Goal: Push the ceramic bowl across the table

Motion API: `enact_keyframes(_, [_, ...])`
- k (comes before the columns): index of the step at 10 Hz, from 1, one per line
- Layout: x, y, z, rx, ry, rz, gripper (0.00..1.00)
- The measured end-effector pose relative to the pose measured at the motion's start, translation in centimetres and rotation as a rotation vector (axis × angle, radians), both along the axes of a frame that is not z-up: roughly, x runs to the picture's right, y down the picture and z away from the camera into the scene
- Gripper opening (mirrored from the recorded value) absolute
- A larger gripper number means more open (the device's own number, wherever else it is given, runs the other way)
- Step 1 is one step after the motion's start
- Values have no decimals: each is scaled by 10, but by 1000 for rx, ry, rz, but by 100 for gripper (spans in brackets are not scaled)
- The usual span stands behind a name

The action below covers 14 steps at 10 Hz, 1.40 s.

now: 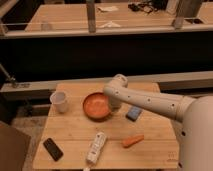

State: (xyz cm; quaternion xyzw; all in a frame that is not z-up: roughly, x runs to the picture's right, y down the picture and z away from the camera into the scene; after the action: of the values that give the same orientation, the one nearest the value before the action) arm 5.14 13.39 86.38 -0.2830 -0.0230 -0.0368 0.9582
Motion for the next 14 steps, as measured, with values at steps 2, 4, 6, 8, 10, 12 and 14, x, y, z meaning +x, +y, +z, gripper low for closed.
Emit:
enact_keyframes(2, [0,-1,4,5,-13,-3,7])
enact_keyframes(4, [1,0,7,6,-20,-3,7])
enact_keyframes(6, [-2,-2,10,8,-28,-4,7])
enact_keyframes(8, [-4,-2,13,10,-36,-6,7])
enact_keyframes(10, [-9,-2,15,9,-44,-11,7])
enact_keyframes(12, [-16,-3,16,9,-51,-16,7])
enact_keyframes(14, [-21,-3,18,10,-57,-19,7])
